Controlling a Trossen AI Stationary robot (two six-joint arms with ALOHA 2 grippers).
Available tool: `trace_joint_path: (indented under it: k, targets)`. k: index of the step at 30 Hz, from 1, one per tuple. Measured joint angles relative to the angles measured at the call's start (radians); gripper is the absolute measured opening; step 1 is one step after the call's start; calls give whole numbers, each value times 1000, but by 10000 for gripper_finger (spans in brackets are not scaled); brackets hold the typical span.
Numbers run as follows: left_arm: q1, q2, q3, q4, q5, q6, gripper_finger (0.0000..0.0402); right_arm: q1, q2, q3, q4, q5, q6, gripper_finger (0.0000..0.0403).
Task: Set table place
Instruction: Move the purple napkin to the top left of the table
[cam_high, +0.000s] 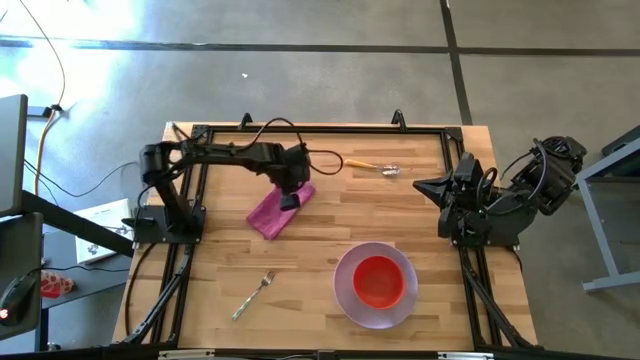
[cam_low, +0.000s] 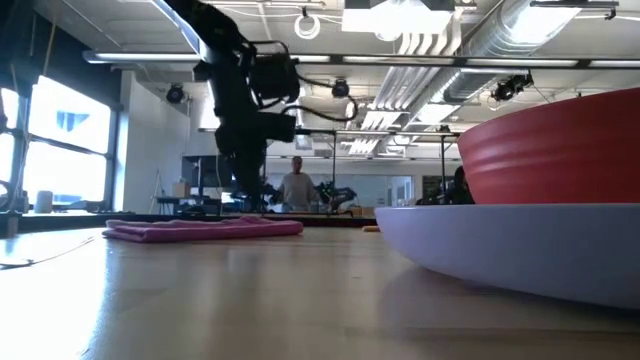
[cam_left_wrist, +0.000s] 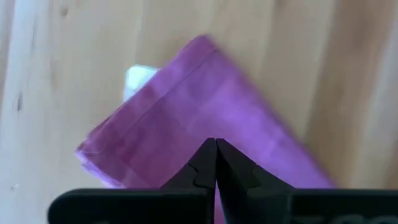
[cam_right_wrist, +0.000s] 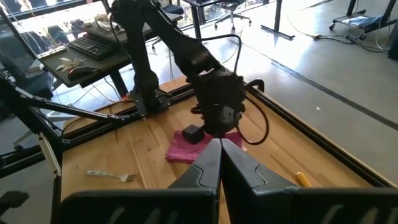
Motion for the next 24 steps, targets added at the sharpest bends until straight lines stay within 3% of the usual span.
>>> trace_joint_path:
  k: [11, 17, 24]
  targets:
    - [79, 121, 4, 21, 25, 57, 0, 0, 0, 0, 0, 17, 10, 0]
    - [75, 114, 5, -77, -85, 45, 0, 0, 0, 0, 1, 18, 19, 0]
    - [132, 103, -2, -355, -261, 8, 0, 0, 0, 0, 9, 19, 21, 0]
